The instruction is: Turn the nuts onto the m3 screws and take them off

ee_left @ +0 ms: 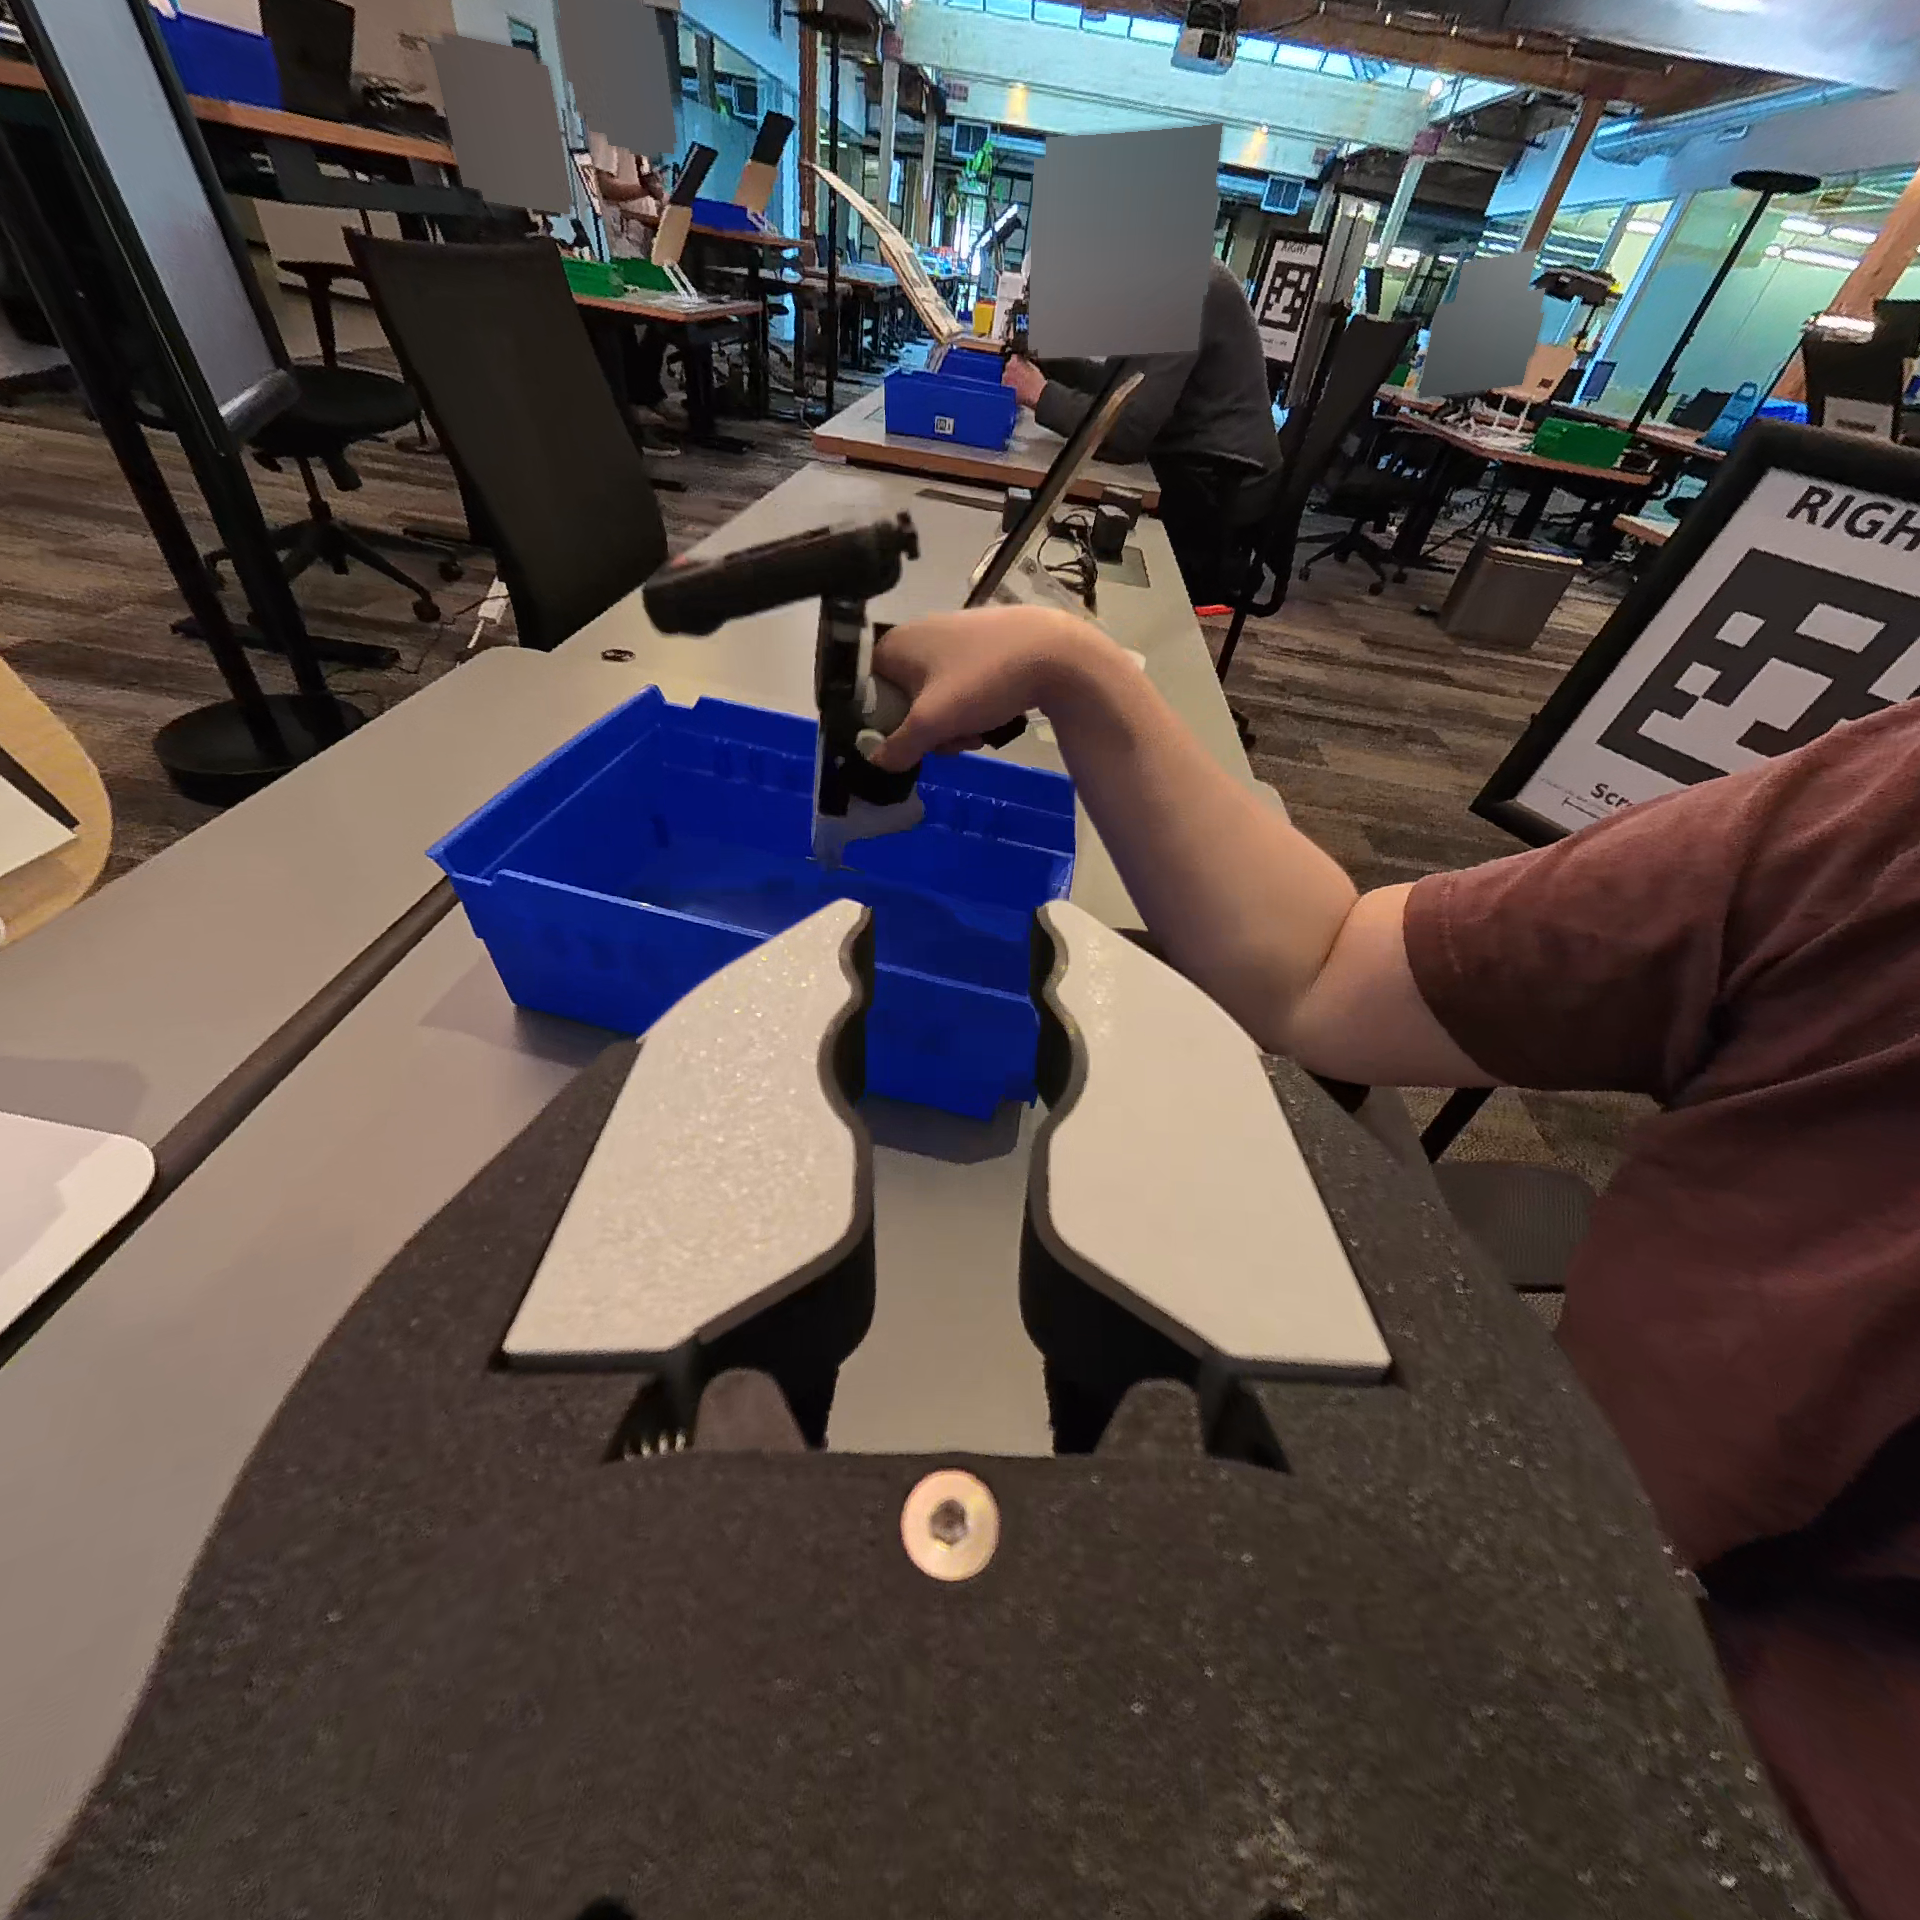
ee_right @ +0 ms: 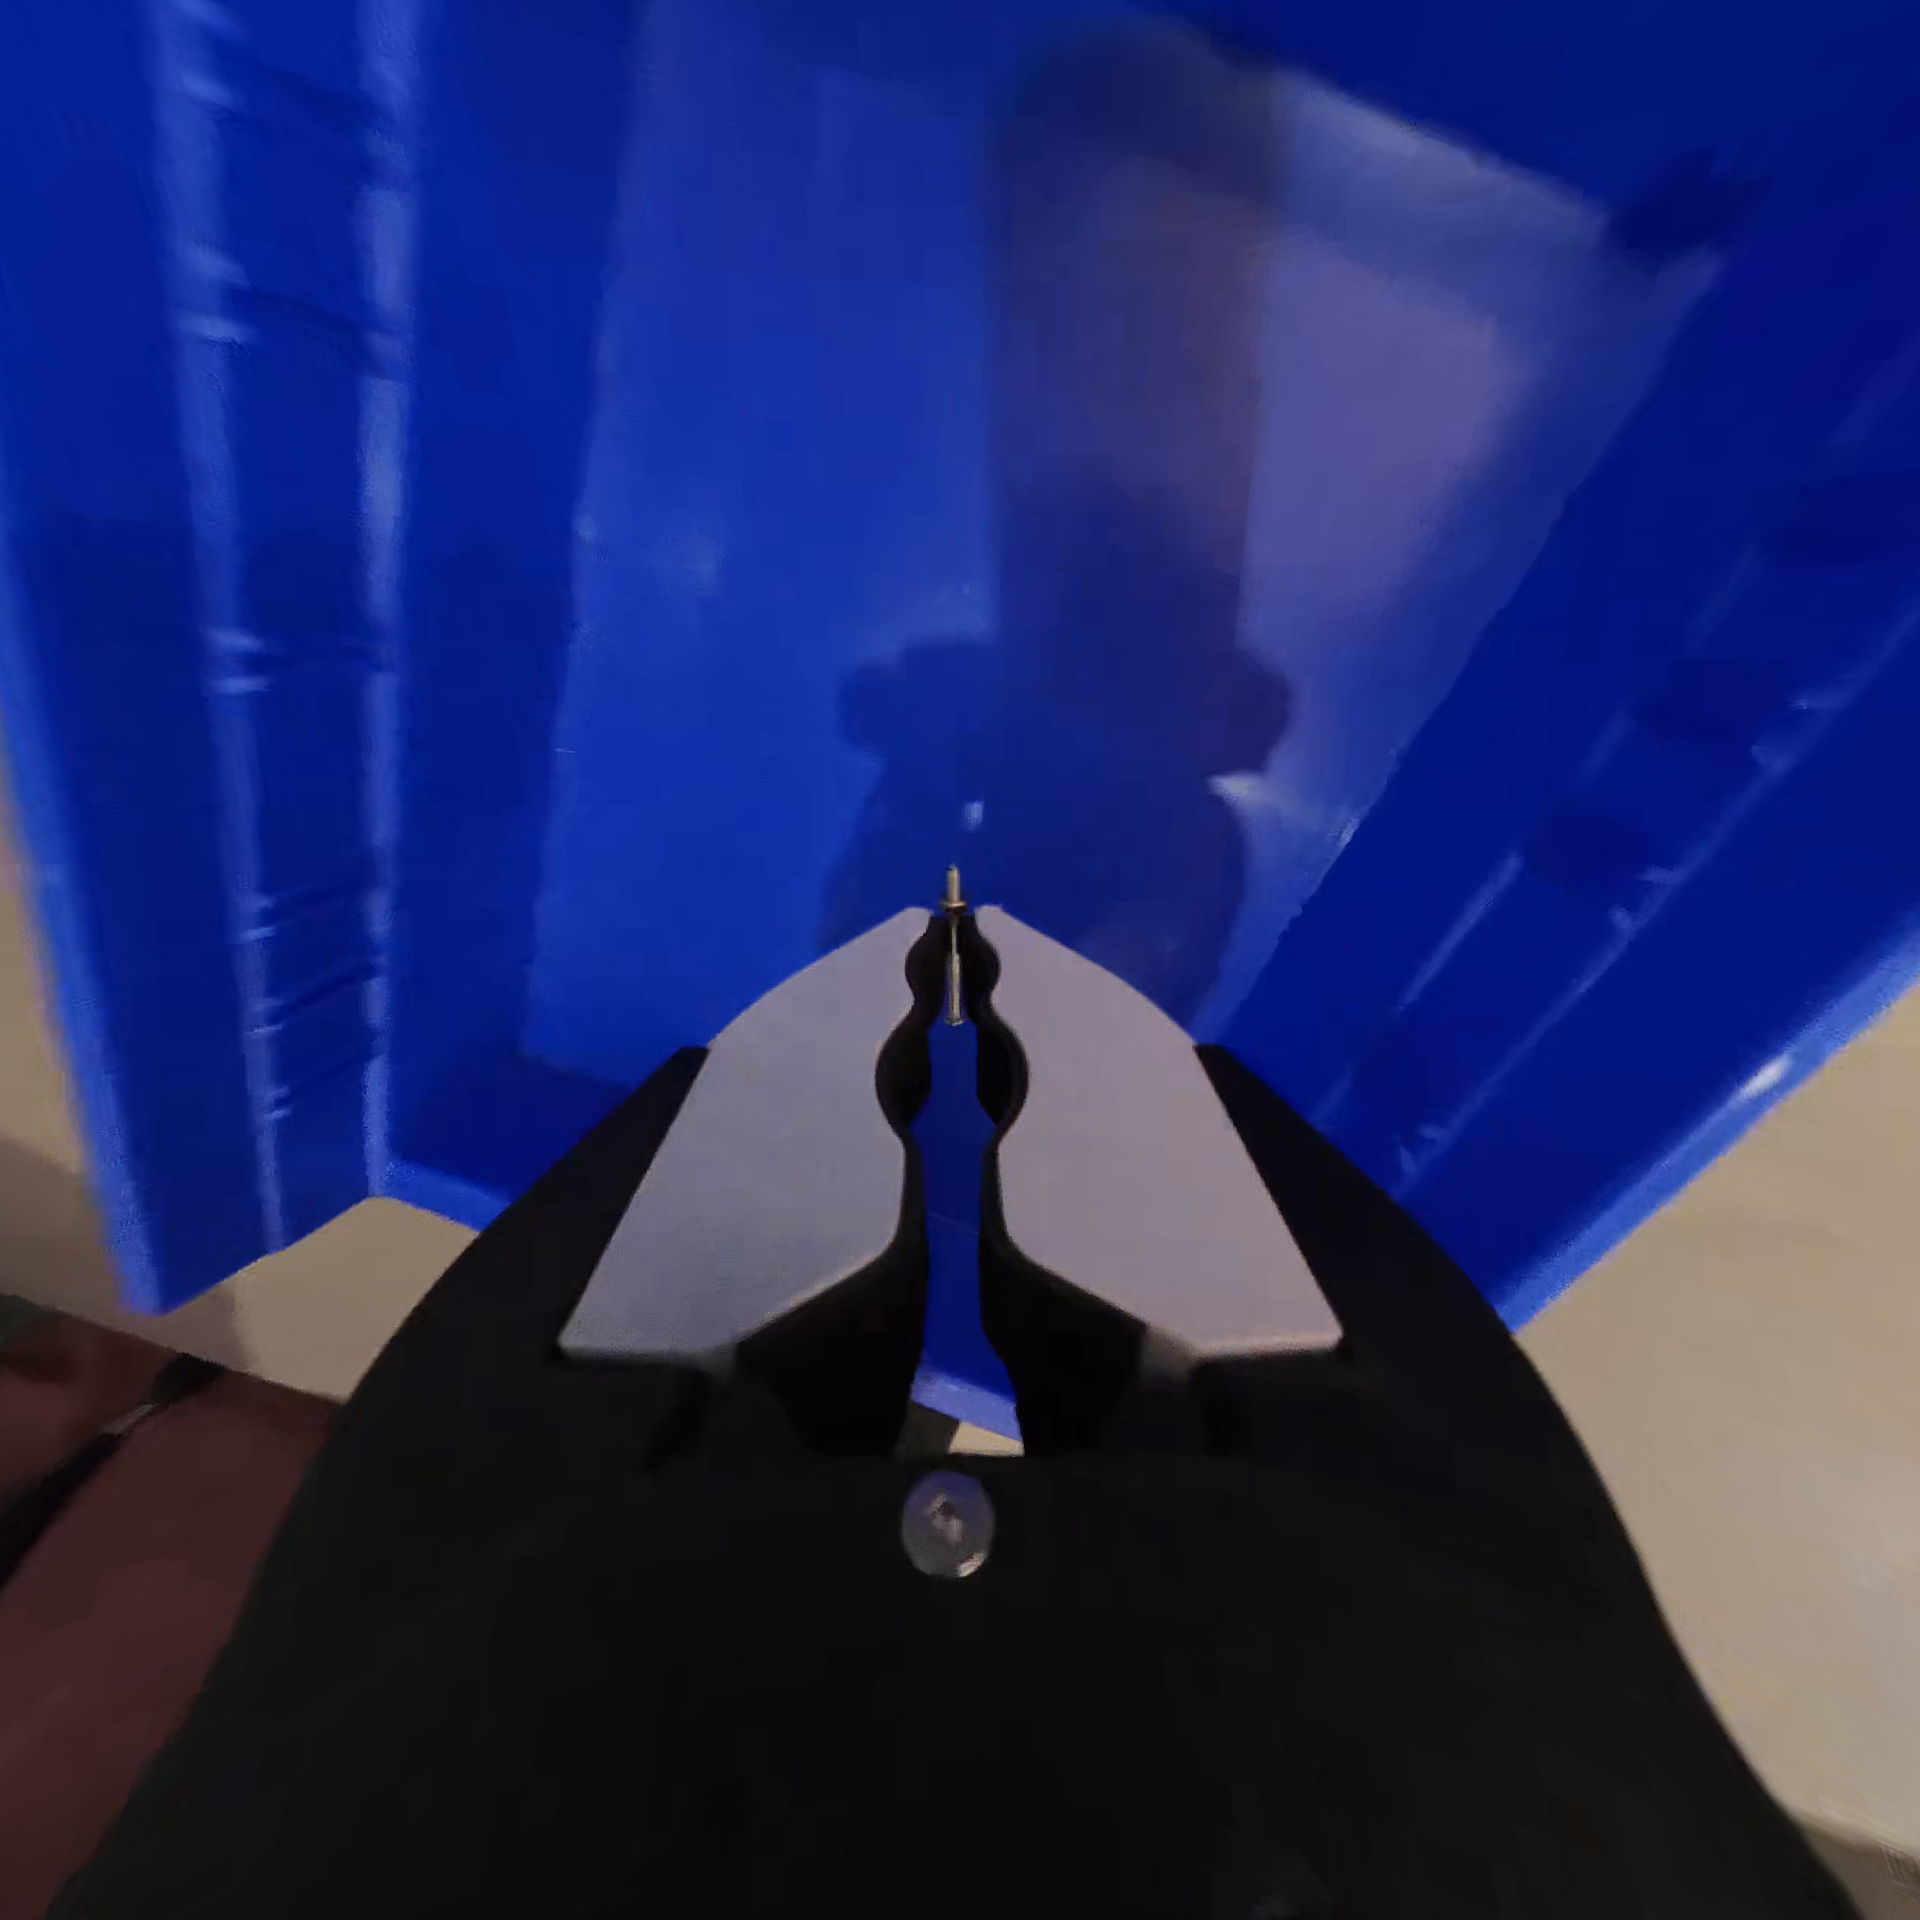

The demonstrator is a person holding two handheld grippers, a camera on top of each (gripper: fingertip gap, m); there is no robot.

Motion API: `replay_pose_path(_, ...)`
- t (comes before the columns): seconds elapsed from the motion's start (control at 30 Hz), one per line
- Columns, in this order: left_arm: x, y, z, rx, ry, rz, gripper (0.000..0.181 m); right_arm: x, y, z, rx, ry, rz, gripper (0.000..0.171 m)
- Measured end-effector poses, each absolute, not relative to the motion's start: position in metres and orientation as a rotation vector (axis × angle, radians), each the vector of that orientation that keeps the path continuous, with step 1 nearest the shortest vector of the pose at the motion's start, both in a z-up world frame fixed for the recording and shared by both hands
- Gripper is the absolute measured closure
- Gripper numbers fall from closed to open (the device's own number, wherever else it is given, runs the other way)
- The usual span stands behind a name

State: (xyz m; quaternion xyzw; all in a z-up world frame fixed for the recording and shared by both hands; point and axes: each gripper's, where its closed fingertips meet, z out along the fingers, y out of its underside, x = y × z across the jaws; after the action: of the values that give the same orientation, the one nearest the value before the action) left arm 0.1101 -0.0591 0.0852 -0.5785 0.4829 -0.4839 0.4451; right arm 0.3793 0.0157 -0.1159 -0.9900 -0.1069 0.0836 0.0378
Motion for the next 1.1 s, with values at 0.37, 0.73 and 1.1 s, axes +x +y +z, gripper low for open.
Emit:
replay_pose_path(0.37,0.112,-0.062,0.082,-1.439,1.222,-1.184,0.156,0.417,0.011,-0.158,-3.235,-0.258,-0.148,0.168)
replay_pose_path(0.73,0.112,-0.062,0.082,-1.443,1.221,-1.197,0.158,0.422,0.014,-0.164,-3.25,-0.258,-0.195,0.155)
replay_pose_path(1.1,0.064,-0.038,0.115,-1.419,1.086,-1.062,0.155,0.368,0.036,-0.047,-2.716,-0.486,-0.123,0.146)
